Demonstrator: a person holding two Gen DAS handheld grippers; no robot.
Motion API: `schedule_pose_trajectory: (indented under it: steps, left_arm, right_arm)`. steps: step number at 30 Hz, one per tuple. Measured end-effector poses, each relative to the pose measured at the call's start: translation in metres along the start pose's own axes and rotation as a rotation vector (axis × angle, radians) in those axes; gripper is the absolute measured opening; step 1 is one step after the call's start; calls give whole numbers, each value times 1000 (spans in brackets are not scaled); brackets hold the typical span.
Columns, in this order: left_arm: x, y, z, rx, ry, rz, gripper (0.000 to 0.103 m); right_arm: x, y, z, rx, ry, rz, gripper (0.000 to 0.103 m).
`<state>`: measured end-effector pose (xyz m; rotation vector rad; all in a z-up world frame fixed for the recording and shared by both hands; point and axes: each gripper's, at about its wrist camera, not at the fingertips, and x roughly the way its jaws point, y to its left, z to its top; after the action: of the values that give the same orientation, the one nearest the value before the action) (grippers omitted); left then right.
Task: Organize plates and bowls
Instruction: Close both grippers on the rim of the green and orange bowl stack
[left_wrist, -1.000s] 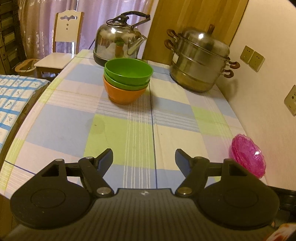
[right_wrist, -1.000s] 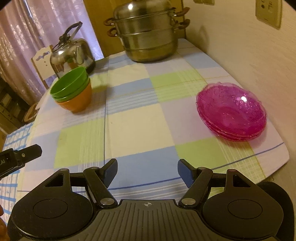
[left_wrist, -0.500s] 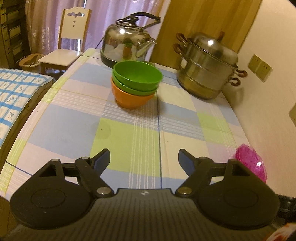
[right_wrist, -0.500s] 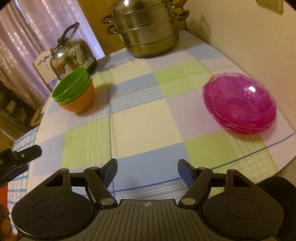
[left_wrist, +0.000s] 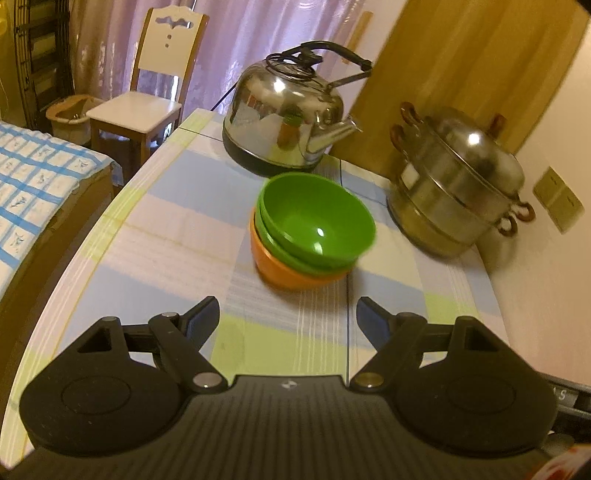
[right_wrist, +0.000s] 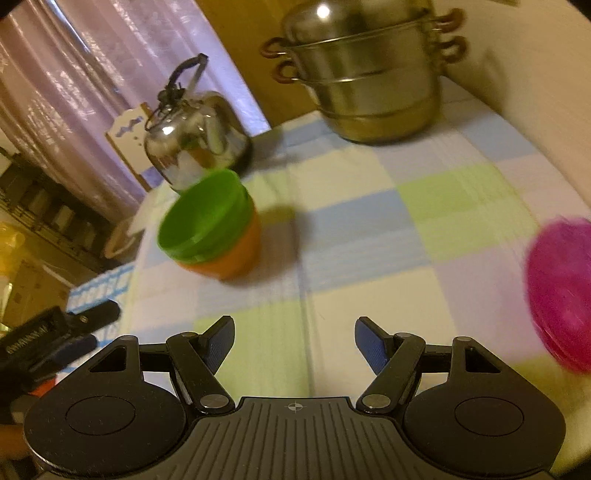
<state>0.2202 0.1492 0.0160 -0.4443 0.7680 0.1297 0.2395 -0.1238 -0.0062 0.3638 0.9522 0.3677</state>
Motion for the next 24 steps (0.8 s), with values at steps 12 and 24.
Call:
schedule_pose_trajectory:
  steps: [12,24]
  left_arm:
    - [89,24,74,-78,27,-29,72]
    - [163,41,79,-102,161,-40,56]
  right_arm:
    - [107,25,90,-2,37,73,72]
    - [184,21,100,26,159,67,70]
